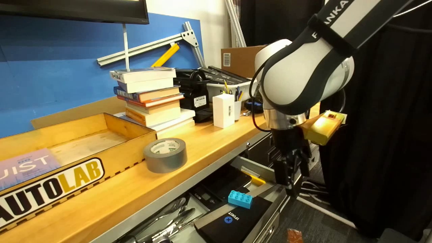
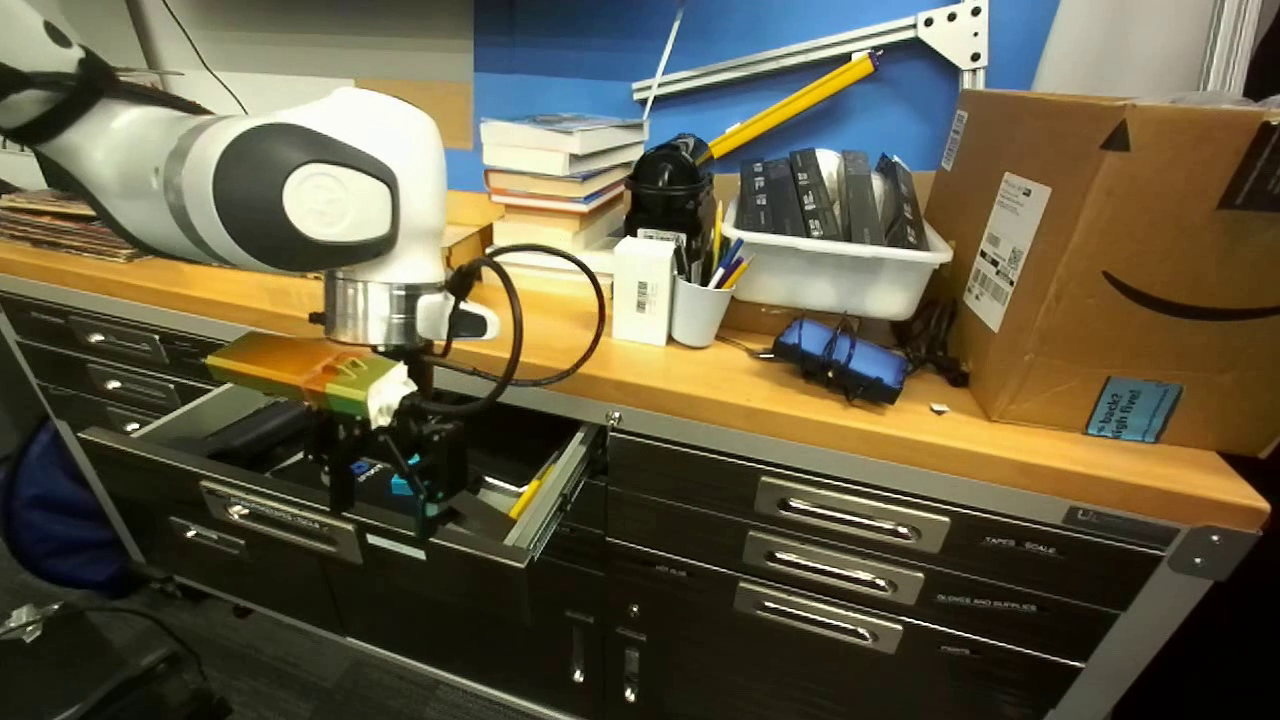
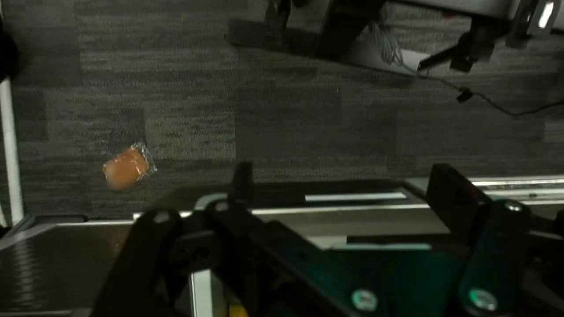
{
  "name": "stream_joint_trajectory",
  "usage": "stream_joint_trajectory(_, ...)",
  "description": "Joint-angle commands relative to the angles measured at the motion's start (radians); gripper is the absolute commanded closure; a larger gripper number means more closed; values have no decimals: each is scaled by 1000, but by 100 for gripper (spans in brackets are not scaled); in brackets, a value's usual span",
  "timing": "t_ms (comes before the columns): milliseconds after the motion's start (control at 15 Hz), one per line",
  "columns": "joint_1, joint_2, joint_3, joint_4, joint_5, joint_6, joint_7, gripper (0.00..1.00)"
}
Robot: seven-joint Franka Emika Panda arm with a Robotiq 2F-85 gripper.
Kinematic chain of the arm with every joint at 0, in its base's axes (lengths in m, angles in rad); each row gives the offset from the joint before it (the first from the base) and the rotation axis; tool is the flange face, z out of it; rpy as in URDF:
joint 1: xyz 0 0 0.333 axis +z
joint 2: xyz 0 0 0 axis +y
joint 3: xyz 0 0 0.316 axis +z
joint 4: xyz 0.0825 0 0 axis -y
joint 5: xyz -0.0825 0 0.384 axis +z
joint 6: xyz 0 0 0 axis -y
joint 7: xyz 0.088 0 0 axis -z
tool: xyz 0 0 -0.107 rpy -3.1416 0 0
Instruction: Put the blue object inside the drawer then close the drawer.
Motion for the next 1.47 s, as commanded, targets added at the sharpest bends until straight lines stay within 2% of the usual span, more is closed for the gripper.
stream_joint_trajectory(0,-18,82,-30,42,16,-100,-125,0)
stream_joint_trajectory(67,-24,112,-30,43,-5,-84,-91,0)
stream_joint_trajectory(200,-23,161,-27,40,2,-49,-116,0)
stream_joint_trajectory(400,-20,203,-16,22,22,60,-80,0)
stream_joint_trajectory(733,-10,254,4,4,91,306,76,0)
stream_joint_trajectory(933,7,281,9,10,76,435,199,0)
stream_joint_trajectory(1067,29,302,1,16,23,530,320,0)
stream_joint_trajectory(1200,63,325,-32,29,-93,615,472,0)
stream_joint_trajectory(1267,80,334,-61,39,-166,648,545,0)
stream_joint_trajectory(1400,175,346,-171,62,-301,698,707,0)
